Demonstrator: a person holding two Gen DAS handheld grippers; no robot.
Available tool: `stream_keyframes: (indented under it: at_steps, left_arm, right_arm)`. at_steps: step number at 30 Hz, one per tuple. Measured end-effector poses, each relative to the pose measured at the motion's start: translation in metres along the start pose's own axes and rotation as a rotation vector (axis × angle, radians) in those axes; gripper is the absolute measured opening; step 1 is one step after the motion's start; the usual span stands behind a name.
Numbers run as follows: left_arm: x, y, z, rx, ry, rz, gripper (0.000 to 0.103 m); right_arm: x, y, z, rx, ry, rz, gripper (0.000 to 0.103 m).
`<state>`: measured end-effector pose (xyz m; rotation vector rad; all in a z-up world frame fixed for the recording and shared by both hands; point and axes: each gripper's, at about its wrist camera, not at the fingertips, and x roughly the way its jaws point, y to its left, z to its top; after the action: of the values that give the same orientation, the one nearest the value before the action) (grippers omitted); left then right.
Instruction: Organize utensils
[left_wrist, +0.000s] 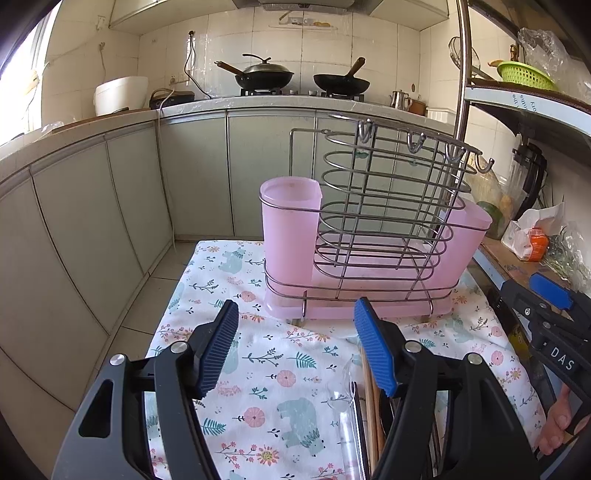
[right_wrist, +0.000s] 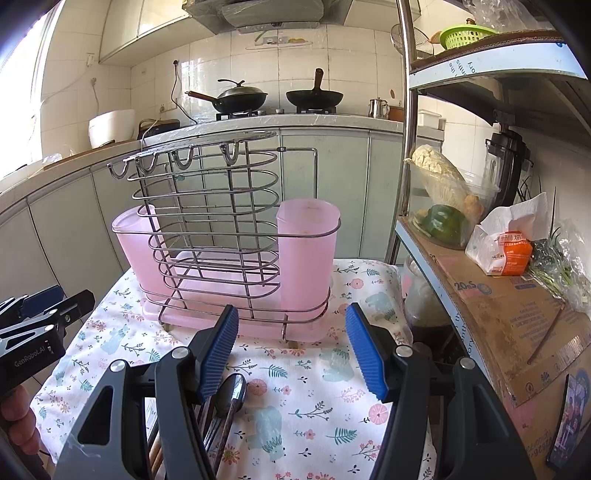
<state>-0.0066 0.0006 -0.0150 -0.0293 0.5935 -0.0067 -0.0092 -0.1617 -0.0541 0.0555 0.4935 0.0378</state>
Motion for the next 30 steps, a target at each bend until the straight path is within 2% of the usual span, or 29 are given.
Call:
stream_keyframes:
  at_steps: [11,17,22,26,30]
  left_arm:
    - [0.004,0.004,-0.01,0.032,0.051,-0.042,0.066]
    - [0.013,0.012,-0.023,0.032,0.157,-0.142,0.066]
    - [0.026,0.019,-0.04,0.022,0.267,-0.218,0.048]
    - [0.041,0.014,-0.053,0.003,0.374,-0.29,0.043]
    - [0.055,0.003,-0.061,0.016,0.437,-0.319,0.039]
  right_arm:
    - [0.005,-0.009,-0.009,0.022,0.074,0.028,0.06]
    - [0.015,-0.017,-0.021,0.054,0.165,0.073,0.06]
    - [0.024,-0.021,-0.033,0.074,0.222,0.113,0.056]
    - [0.031,-0.019,-0.041,0.074,0.262,0.147,0.053]
    - [0.038,-0.016,-0.045,0.078,0.292,0.178,0.05]
